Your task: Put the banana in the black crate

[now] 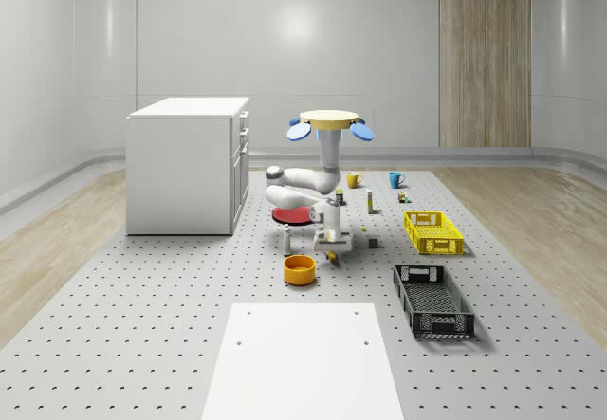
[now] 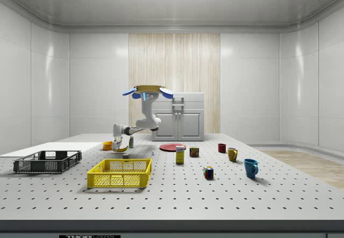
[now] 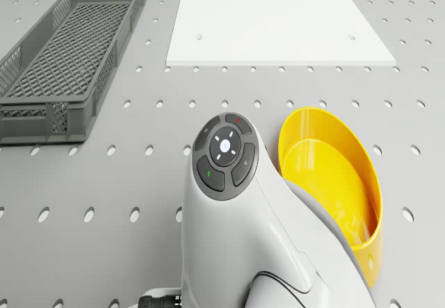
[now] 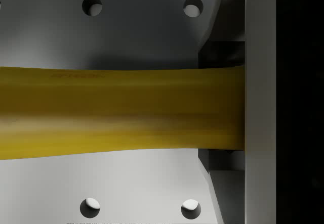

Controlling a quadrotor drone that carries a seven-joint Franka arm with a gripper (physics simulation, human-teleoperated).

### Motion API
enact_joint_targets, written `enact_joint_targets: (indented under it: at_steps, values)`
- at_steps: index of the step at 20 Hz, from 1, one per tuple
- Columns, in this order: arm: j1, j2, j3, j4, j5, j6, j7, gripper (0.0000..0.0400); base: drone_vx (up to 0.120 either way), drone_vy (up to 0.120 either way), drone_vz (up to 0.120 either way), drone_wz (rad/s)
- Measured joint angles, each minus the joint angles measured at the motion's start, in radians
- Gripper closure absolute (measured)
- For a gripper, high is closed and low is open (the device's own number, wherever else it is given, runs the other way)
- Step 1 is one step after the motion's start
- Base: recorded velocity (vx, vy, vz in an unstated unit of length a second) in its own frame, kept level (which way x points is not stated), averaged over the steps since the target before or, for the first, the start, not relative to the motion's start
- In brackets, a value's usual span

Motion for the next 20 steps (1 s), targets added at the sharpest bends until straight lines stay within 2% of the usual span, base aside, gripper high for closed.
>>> enact_joint_targets:
  at_steps: [5, 7, 20]
  values:
    - [0.008, 0.003, 0.044, -0.011, 0.038, -0.021, 0.002, 0.021, 0.0, 0.0, 0.008, 0.0]
    - [0.012, 0.004, 0.07, -0.017, 0.061, -0.031, 0.004, 0.0207, 0.0, 0.02, 0.12, 0.0]
    - [0.017, 0.001, 0.126, -0.026, 0.114, -0.047, 0.012, 0.0207, 0.117, 0.12, 0.12, 0.0]
